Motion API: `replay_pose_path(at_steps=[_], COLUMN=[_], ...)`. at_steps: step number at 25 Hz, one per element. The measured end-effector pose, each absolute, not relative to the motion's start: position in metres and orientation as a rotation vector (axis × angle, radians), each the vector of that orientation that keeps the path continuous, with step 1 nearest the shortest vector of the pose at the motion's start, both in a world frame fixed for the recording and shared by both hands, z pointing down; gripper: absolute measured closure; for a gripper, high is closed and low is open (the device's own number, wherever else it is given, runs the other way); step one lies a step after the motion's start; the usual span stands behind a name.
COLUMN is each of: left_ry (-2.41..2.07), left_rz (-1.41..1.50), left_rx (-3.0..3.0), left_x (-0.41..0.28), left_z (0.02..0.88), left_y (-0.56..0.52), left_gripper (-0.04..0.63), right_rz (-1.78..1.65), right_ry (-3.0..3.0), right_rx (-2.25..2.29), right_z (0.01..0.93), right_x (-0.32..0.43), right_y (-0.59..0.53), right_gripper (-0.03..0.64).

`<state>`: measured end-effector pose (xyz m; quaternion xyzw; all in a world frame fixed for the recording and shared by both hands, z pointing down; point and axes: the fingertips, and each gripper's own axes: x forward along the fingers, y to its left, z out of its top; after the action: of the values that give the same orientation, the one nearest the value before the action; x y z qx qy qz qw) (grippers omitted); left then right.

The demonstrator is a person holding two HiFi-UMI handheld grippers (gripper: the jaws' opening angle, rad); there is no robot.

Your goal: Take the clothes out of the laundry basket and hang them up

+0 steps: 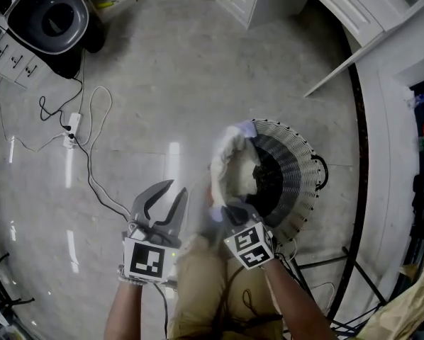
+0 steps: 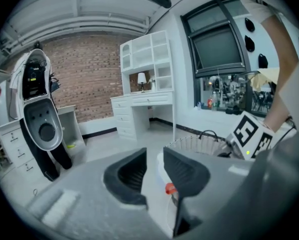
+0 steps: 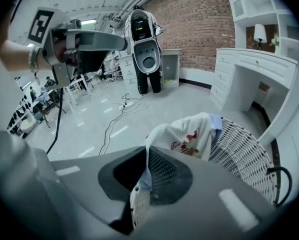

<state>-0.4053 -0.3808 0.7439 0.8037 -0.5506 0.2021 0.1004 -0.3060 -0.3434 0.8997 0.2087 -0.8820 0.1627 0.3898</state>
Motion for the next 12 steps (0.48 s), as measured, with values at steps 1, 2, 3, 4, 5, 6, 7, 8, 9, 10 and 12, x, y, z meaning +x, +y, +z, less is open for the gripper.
replay_pose_path(at_steps=[1, 2, 3, 4, 5, 6, 7, 8, 9, 10, 12], left_ry=[-1.630, -1.631, -1.631, -1.630, -1.626, -1.621, -1.615, -1.607, -1.599, -1.589, -1.567], left_rz=[0.598, 0.599, 0.602, 0.608, 0.613, 0.614, 0.616, 0.621, 0.627, 0.634, 0.638], left_rx=[2.373, 2.373, 2.378, 2.389, 2.399, 2.403, 2.413, 2.431, 2.452, 2.478, 2.525], left_x=[-0.405, -0.404, -0.402, -0.400, -0.397, -0.394, -0.390, -0.385, -0.379, -0.373, -0.358], left_z=[0.736, 0.726, 0.715, 0.703, 0.691, 0.678, 0.665, 0.652, 0.638, 0.624, 0.597], left_y=[-0.381, -0.381, -0.381, -0.381, -0.382, -0.382, -0.382, -0.383, -0.384, -0.386, -0.388], left_gripper=[0.502, 0.502, 0.502, 0.502, 0.502, 0.502, 0.502, 0.502, 0.502, 0.501, 0.499], right_rz=[0.411, 0.409, 0.409, 0.406, 0.401, 0.393, 0.383, 0.371, 0.357, 0.344, 0.320], right_ry=[-2.244, -2.245, -2.246, -2.249, -2.255, -2.263, -2.271, -2.279, -2.286, -2.292, -2.305], right_rx=[0.541, 0.555, 0.575, 0.599, 0.626, 0.653, 0.682, 0.711, 0.739, 0.767, 0.823], right_z=[0.890, 0.878, 0.865, 0.850, 0.832, 0.813, 0.793, 0.772, 0.751, 0.731, 0.690], right_x=[-0.302, -0.297, -0.292, -0.286, -0.281, -0.275, -0.269, -0.262, -0.254, -0.246, -0.229], right_y=[-0.346, -0.349, -0.353, -0.358, -0.363, -0.368, -0.374, -0.379, -0.385, -0.390, -0.397], right_gripper=[0.601, 0.601, 0.601, 0.601, 0.601, 0.601, 0.601, 0.601, 0.601, 0.601, 0.601])
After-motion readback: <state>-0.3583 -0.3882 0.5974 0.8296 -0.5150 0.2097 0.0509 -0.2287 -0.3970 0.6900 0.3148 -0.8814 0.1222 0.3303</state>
